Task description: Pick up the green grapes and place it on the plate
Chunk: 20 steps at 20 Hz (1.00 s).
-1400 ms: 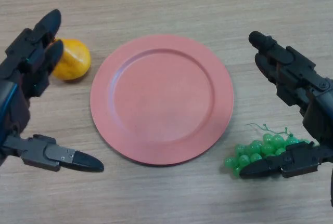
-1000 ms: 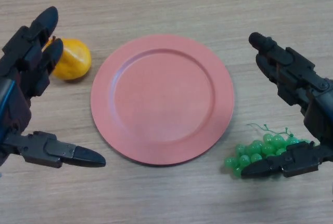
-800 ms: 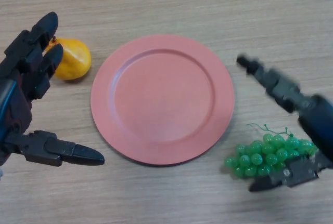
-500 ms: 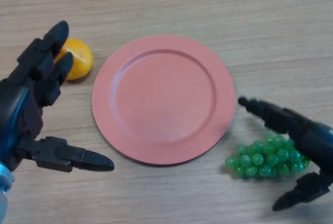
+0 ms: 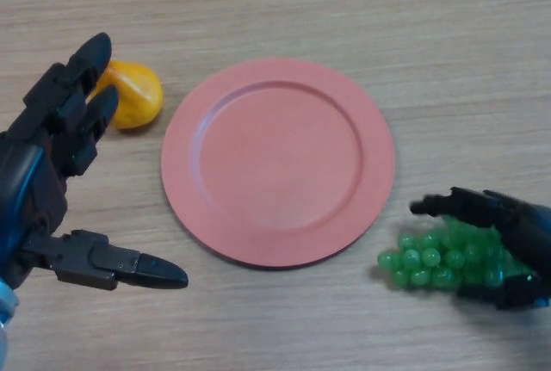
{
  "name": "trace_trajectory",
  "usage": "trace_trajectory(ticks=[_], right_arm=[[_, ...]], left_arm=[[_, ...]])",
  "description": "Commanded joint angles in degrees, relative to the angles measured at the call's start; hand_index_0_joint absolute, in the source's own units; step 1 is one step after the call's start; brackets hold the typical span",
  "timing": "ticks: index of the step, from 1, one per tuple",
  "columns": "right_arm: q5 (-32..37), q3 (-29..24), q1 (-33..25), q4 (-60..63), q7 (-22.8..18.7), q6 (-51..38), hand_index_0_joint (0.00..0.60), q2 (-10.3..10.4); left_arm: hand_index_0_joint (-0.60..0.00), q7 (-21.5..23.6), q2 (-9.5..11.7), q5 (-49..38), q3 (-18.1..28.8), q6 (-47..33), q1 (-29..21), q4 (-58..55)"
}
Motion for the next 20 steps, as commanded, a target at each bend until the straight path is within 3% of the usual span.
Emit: trace_trajectory(ticks=[1, 5, 8, 9, 10, 11, 12, 15, 16, 17, 18, 20], right_arm=[[7.71, -4.47, -1.12, -3.36, -1.23, -1.88, 0.6, -2.41], [11.58, -5.36, -3.6, -7.16, -3.2, 1.15, 0.6, -2.33], [6.94, -3.57, -9.45, -11.32, -8.5, 1.01, 0.6, -2.96], [7.91, -2.58, -10.22, -13.12, -8.05, 2.26, 0.6, -2.47], [8.92, 0.1, -11.67, -17.47, -5.83, 4.98, 0.6, -1.25], [8.08, 1.24, -13.03, -18.21, -5.99, 4.31, 0.6, -0.51], [8.31, 4.18, -15.43, -20.76, -5.79, 5.88, 0.6, 1.88], [1.96, 9.54, -20.53, -20.09, -7.46, 5.55, 0.6, 6.18], [2.93, 12.72, -22.37, -20.67, -6.55, 9.48, 0.6, 9.35], [2.55, 14.38, -23.57, -20.41, -7.53, 10.8, 0.6, 10.32], [2.86, 18.12, -26.56, -19.24, -11.02, 14.21, 0.6, 11.44], [-0.44, 20.86, -27.9, -16.95, -12.76, 18.11, 0.6, 11.96]], left_arm=[[0.0, 0.13, 0.9, 1.59, 0.95, -4.98, -0.74, -3.08], [0.0, -0.56, 0.83, 2.31, 0.5, -4.88, -0.84, -2.89], [0.0, -0.5, 0.78, 1.92, 0.54, -4.74, -0.84, -3.09], [0.0, -0.49, 0.83, 1.67, 0.66, -4.48, -0.95, -3.15], [0.0, -0.19, 0.8, 1.2, 0.67, -4.18, -1.2, -3.32], [0.0, -0.02, 0.71, 1.0, 0.58, -4.2, -1.1, -3.44], [0.0, 0.13, 0.65, 0.64, 0.48, -3.97, -0.88, -3.72], [0.0, -0.29, 0.78, -0.91, 1.46, -2.51, -0.68, -4.61], [0.0, 0.07, 0.59, -1.52, 1.67, -1.86, -0.59, -5.43], [0.0, 0.2, 0.47, -1.69, 1.63, -1.95, -0.44, -5.67], [0.0, 0.17, 0.15, -2.38, 1.93, -2.6, 0.07, -6.05], [0.0, -0.54, -0.07, -3.54, 3.01, -3.55, 1.04, -6.21]])
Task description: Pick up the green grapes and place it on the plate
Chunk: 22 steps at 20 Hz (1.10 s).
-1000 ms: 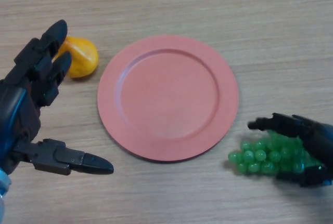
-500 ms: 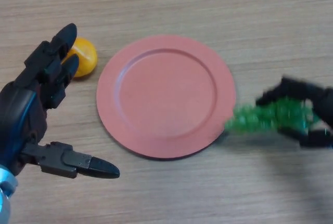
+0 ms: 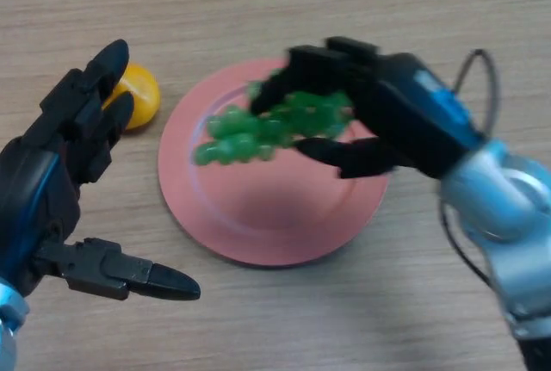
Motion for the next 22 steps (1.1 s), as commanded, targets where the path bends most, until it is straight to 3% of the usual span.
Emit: trace_trajectory(ticks=[1, 3, 6, 9, 13, 14, 18, 21, 22], right_arm=[[-0.51, -1.77, -2.99, -1.88, -8.66, 0.14, 0.6, 0.23], [-1.25, -1.28, -3.06, -1.59, -10.43, 0.88, 0.4, 0.28], [-1.11, 0.43, -3.62, -2.6, -11.4, 3.76, 0.006, 0.34], [1.7, 0.03, -2.57, -4.44, -11.18, 5.64, 0.0, 0.34], [6.43, -3.33, 1.15, -10.58, -7.21, 9.78, 0.0, 0.34], [10.56, -4.28, 3.83, -15.55, -4.87, 14.96, 0.0, 0.34], [19.42, -8.33, 10.7, -29.65, -1.79, 27.38, 0.0, 0.34], [24.85, -11.89, 14.73, -36.72, -2.1, 32.6, 0.0, -0.11], [26.55, -13.09, 16.24, -38.44, -2.09, 33.05, 0.0, -1.18]], left_arm=[[0.0, -0.48, 1.13, -3.35, 4.99, -5.85, 0.11, -4.03], [0.0, -0.55, 1.22, -3.81, 5.52, -5.31, 0.25, -4.4], [0.0, -0.44, 1.7, -4.54, 6.82, -2.58, -0.09, -5.39], [0.0, 0.41, 2.21, -4.75, 7.17, -2.21, -1.72, -5.85], [0.0, 1.29, 2.27, -4.21, 6.18, -2.65, -2.03, -5.68], [0.0, 1.63, 2.28, -3.82, 5.64, -2.59, -2.16, -5.67], [0.0, 2.69, 2.79, -2.76, 3.57, -0.17, -3.72, -6.75], [0.0, 2.53, 3.39, -1.98, 3.23, -0.14, -5.12, -6.14], [0.0, 3.13, 2.98, -0.71, 2.35, -3.26, -5.36, -4.77]])
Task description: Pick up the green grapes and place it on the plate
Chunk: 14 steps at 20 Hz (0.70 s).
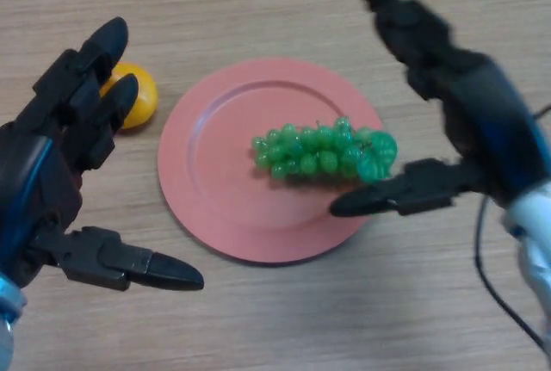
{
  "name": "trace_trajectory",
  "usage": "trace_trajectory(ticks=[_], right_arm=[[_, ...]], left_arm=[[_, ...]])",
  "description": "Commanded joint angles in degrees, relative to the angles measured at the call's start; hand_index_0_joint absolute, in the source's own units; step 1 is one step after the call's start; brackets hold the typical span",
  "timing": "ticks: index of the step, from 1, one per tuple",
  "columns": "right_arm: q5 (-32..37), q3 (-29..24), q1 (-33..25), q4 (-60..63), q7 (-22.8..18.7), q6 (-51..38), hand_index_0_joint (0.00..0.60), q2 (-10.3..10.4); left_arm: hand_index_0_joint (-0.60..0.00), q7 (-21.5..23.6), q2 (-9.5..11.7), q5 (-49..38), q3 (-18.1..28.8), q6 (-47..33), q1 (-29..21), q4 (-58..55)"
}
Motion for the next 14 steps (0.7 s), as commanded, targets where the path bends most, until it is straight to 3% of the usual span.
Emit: trace_trajectory(ticks=[1, 6, 14], right_arm=[[3.79, -3.72, 0.18, -4.93, -1.05, -5.05, 0.0, -1.8], [10.41, -12.36, 8.19, -9.03, 1.05, -7.27, 0.0, -4.86], [9.21, -10.86, 11.79, -10.24, 1.87, -6.29, 0.0, -3.89]], left_arm=[[0.0, 1.49, 1.68, 3.0, 0.81, -9.09, -1.92, -0.85], [0.0, -1.22, 2.41, 4.07, 1.37, -11.4, -1.66, 1.05], [0.0, -5.27, 3.38, 5.99, 3.62, -11.3, -1.54, -0.08]])
